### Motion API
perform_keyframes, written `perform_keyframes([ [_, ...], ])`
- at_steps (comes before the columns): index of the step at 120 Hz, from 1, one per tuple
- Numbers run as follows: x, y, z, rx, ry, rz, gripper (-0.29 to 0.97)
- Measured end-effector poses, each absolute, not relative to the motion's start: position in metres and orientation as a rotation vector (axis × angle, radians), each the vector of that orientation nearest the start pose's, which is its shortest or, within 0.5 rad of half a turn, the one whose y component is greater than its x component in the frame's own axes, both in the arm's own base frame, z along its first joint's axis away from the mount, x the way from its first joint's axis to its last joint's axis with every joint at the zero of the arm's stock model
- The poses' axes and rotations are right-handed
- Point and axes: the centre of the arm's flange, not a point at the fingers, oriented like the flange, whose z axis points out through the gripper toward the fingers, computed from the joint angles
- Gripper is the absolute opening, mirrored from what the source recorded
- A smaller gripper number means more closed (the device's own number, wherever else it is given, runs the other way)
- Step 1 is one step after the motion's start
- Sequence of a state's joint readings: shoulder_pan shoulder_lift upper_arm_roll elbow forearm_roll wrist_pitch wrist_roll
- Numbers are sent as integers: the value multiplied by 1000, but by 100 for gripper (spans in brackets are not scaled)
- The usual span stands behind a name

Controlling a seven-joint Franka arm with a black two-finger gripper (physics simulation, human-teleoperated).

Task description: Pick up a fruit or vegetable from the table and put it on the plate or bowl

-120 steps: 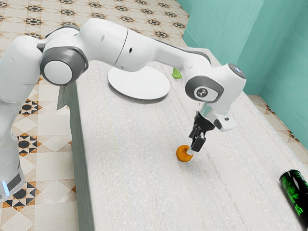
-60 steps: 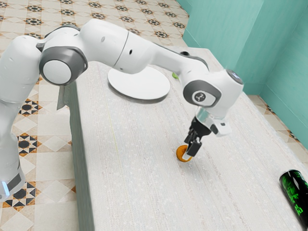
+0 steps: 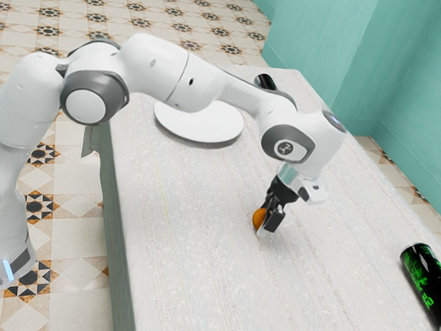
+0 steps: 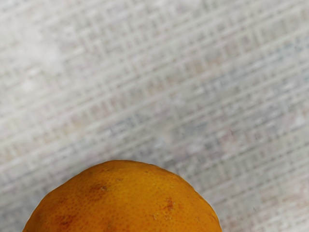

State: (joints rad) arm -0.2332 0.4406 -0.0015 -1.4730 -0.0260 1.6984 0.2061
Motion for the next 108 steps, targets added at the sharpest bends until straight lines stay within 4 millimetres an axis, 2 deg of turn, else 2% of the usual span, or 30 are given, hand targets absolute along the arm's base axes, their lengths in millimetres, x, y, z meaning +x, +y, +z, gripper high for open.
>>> perform_keyframes([
  [17,643,-156,408,-3076,677,342,67],
  [34,643,-155,407,-3076,663,347,40],
  [55,642,-156,413,-3069,654,338,37],
  [62,641,-157,436,-3065,658,285,36],
  [74,643,-161,509,-3039,666,117,36],
  [84,638,-158,552,-3019,653,45,36],
  [92,633,-155,567,-3008,641,34,36],
  [108,627,-151,575,-2998,624,49,36],
])
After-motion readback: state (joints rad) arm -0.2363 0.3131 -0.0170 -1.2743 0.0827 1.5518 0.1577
